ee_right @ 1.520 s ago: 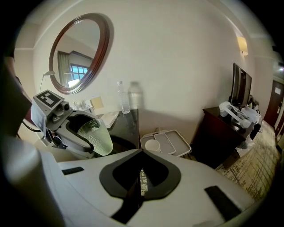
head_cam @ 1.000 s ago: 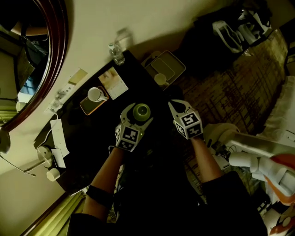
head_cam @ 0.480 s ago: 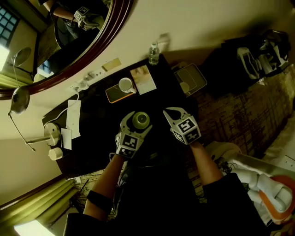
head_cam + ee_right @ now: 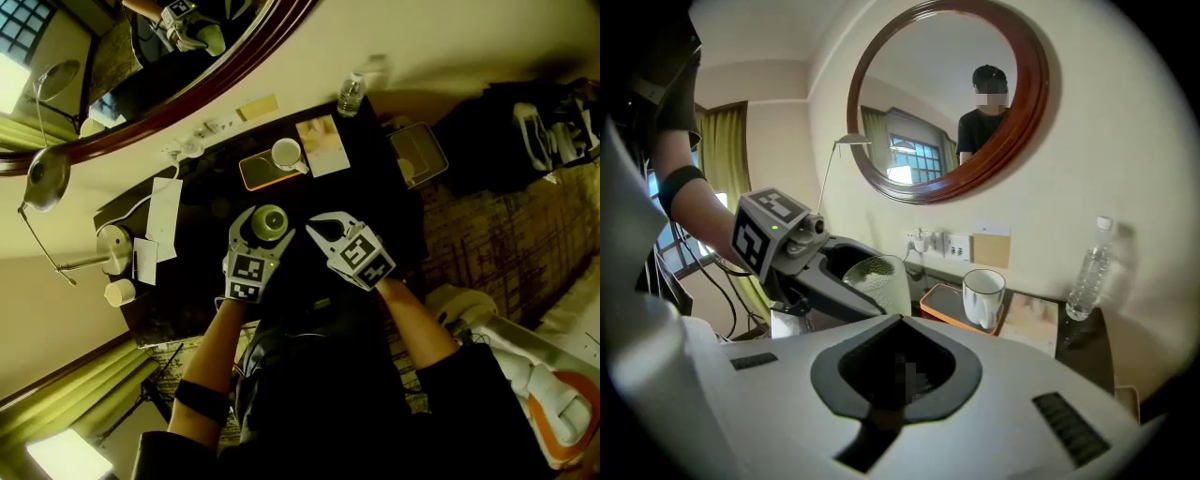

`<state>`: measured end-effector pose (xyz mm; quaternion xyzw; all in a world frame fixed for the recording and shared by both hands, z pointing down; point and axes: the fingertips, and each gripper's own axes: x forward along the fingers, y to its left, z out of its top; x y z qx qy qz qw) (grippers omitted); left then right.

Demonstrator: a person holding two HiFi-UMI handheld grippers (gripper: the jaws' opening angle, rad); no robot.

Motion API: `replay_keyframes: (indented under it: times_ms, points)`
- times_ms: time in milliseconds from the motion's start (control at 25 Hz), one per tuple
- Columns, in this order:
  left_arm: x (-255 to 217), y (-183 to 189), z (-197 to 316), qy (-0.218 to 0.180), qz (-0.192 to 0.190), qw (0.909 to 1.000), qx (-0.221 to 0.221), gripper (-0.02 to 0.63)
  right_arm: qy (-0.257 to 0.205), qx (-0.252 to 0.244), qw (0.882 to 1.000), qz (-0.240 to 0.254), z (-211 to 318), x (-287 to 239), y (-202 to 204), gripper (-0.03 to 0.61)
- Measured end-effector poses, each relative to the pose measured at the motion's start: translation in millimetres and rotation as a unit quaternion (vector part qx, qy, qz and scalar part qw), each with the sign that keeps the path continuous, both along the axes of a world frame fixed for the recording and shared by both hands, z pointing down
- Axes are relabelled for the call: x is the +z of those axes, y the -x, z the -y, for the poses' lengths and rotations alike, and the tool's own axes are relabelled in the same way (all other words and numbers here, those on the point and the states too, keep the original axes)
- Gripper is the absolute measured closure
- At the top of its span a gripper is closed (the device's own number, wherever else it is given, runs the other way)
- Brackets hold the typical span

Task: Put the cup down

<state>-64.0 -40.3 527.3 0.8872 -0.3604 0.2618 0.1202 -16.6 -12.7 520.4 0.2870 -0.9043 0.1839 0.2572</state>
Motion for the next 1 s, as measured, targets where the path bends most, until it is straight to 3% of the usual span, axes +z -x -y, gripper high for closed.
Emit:
replay_keyframes:
  times_ms: [360, 680, 1000]
  points:
    - [14, 33, 82, -0.041, 0.008, 0.9991, -0.001, 0.229, 0.009, -0.047, 0.999, 0.007, 25, 18, 46, 0.574]
    - [25, 37, 125, -0.035, -0.009, 0.9993, -0.005, 0.229, 0.011, -0.079, 0.997, 0.009, 40, 33, 76, 0.574]
    - [50, 34, 148, -0.020, -0.012, 0.9997, 0.010, 0.228, 0.026, -0.064, 0.997, 0.027, 48, 55, 92, 0.574]
